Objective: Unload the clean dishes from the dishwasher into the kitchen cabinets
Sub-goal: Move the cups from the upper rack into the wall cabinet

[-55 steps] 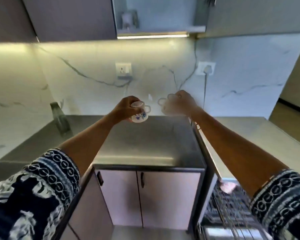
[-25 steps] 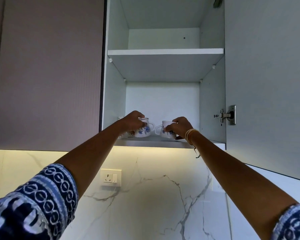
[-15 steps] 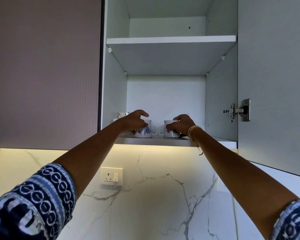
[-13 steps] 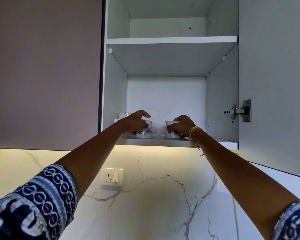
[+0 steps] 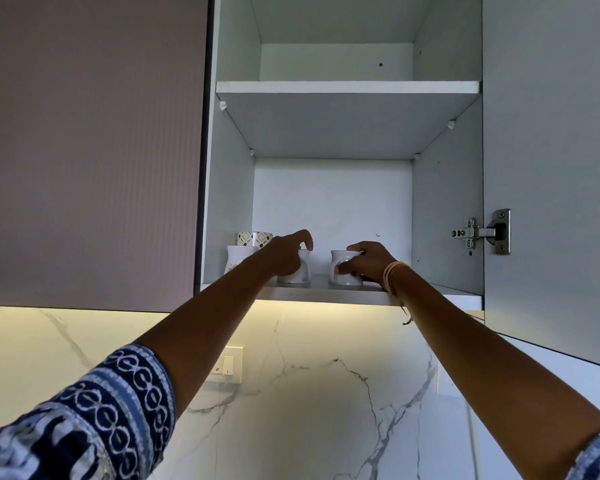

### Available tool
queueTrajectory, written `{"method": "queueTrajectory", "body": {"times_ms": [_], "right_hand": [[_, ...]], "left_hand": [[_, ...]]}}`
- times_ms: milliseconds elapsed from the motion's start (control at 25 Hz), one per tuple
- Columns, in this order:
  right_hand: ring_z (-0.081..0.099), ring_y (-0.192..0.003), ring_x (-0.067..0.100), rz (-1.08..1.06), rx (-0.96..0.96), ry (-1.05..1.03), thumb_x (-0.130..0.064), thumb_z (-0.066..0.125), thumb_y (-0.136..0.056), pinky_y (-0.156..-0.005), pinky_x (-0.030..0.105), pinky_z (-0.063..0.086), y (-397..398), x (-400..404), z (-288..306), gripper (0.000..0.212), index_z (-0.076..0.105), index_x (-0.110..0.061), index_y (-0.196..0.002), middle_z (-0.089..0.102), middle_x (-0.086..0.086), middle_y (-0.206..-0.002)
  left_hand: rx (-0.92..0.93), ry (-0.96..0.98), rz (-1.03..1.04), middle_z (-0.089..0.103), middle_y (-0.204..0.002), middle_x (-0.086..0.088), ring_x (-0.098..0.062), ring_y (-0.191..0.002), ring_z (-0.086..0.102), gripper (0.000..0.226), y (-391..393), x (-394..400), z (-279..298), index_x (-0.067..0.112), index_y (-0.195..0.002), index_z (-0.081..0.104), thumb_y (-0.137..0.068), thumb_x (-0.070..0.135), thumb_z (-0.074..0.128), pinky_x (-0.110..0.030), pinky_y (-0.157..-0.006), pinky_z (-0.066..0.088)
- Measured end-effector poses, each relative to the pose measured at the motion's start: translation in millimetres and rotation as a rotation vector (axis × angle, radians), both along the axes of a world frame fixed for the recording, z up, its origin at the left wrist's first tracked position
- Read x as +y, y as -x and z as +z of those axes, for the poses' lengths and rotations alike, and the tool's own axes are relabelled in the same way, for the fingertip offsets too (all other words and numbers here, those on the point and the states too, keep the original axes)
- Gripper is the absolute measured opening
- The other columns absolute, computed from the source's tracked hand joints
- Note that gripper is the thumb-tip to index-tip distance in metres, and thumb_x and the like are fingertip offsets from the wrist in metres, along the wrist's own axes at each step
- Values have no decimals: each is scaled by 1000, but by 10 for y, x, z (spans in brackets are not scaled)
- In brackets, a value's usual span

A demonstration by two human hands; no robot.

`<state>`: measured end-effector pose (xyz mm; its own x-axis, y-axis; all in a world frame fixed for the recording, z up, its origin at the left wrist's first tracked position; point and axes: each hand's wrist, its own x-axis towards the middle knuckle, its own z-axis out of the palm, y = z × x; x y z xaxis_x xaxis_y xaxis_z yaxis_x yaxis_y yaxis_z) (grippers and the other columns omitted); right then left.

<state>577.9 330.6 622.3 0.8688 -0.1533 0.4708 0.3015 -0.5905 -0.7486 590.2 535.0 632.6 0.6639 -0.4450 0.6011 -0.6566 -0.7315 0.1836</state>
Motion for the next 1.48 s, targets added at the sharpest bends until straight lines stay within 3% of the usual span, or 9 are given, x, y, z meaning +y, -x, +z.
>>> {"method": "queueTrajectory", "body": {"times_ms": [160,440,600,720,840,1040,1160,1320,1480], "right_hand": [[50,-81,28,96,61,-80,4,67,-75,-75,34,42,77,2,-3,34,60,16,-107,52,15,-89],[59,-87,27,123,37,-68,0,73,-76,-95,45,52,14,165,-7,27,66,4,-102,63,21,-100],[60,-84,26,146,26,-52,-4,77,-75,-87,41,54,-29,305,-20,16,63,-9,-80,62,16,-93],[59,-82,26,137,25,-51,-5,76,-75,-83,41,54,-76,312,-25,15,63,-8,-82,61,15,-90],[54,-78,26,155,49,-65,-6,76,-74,-72,37,48,-98,296,-22,17,63,-5,-85,57,15,-85],[47,-85,27,120,103,-65,-12,72,-66,-75,39,44,-57,298,3,40,54,-10,-102,49,11,-94],[49,-97,28,-43,127,139,-14,60,-82,-85,37,43,102,336,-13,52,40,-1,-128,51,17,-112],[55,-115,37,-230,20,568,-31,37,-96,-95,41,43,520,446,-245,40,40,-3,-125,54,22,-127],[54,-117,33,-333,-162,916,-45,33,-96,-99,43,41,938,401,-625,53,39,-10,-136,57,14,-128]], "left_hand": [[222,227,-62,49,-70,-3,-20,-61,44,20,65,-33,-1,17,-92,41,-86,18,60,-27,-54,34],[84,59,52,59,-98,-12,-23,-85,51,26,86,94,31,14,-97,43,-78,6,60,-29,-68,41],[25,-30,142,62,-108,-8,-23,-97,55,25,50,202,35,12,-106,55,-81,13,59,-30,-77,43],[-46,-102,163,66,-117,-6,-25,-108,58,39,9,278,10,16,-114,62,-81,31,49,-35,-91,46],[-121,-149,176,65,-125,-5,-26,-117,57,61,34,350,-5,20,-122,62,-73,38,31,-36,-101,41],[-254,-159,198,44,-148,-3,-19,-142,31,61,159,381,-201,16,-142,41,-87,42,31,-41,-118,10],[-380,-181,208,41,-149,-5,-21,-143,29,69,288,363,-363,13,-142,41,-85,50,26,-42,-117,12],[-386,-198,240,39,-150,-12,-28,-140,34,68,545,339,-563,12,-139,44,-86,52,28,-49,-114,22],[-310,-174,290,26,-157,-9,-25,-145,24,62,907,257,-825,17,-148,30,-95,50,32,-50,-116,17]]}}
